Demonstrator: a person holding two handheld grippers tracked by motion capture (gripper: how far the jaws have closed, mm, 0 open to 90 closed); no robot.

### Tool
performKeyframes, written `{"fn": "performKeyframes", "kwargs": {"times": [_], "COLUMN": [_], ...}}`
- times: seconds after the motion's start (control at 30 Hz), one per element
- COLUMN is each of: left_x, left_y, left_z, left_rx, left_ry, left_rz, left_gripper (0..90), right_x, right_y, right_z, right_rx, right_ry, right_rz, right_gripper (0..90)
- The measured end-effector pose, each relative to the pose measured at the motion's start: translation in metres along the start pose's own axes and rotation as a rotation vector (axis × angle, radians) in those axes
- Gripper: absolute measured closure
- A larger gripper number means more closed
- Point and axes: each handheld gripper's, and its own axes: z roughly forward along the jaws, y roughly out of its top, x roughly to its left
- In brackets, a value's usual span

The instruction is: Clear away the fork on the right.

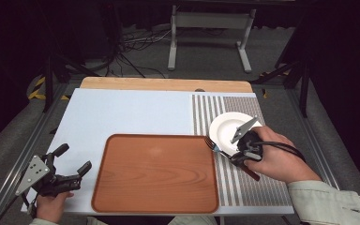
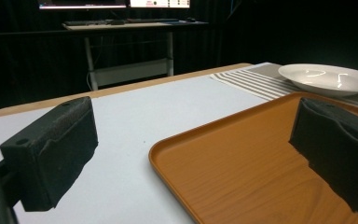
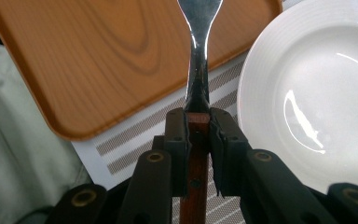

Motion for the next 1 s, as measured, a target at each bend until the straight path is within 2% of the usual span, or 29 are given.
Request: {"fn": "performKeyframes", "kwargs": {"times": [0.07, 0.1, 0.3, 0.5, 0.57, 0.87, 0.9, 1.0], "left_x": [0.0, 0.0, 0.0, 0.0, 0.001, 0.001, 0.001, 0.0], "left_y": [0.0, 0.0, 0.0, 0.0, 0.0, 0.0, 0.0, 0.0], "left_z": [0.0, 0.0, 0.0, 0.0, 0.0, 0.0, 0.0, 0.0], "left_rx": [0.001, 0.001, 0.0, 0.0, -0.001, -0.003, -0.003, -0.003], "left_ry": [-0.001, -0.001, 0.0, -0.001, -0.001, -0.001, -0.001, -0.002], "left_rz": [0.001, 0.001, -0.001, 0.0, 0.0, -0.002, -0.002, -0.002], "left_gripper": [1.4, 1.4, 1.4, 1.4, 1.4, 1.4, 1.4, 1.4], "right_x": [0.003, 0.003, 0.01, 0.016, 0.018, 0.025, 0.027, 0.028], "right_y": [0.005, 0.005, 0.019, 0.032, 0.036, 0.051, 0.055, 0.059], "right_z": [0.0, 0.0, -0.001, 0.004, 0.006, 0.019, 0.023, 0.028], "right_rx": [-0.005, -0.005, -0.054, -0.082, -0.086, -0.05, -0.039, -0.039], "right_ry": [-0.016, -0.016, -0.004, 0.019, 0.022, 0.052, 0.046, 0.05], "right_rz": [0.032, 0.032, 0.156, 0.236, 0.248, 0.312, 0.342, 0.381], "right_gripper": [78.7, 78.7, 78.8, 78.7, 78.7, 78.8, 78.7, 78.8]}}
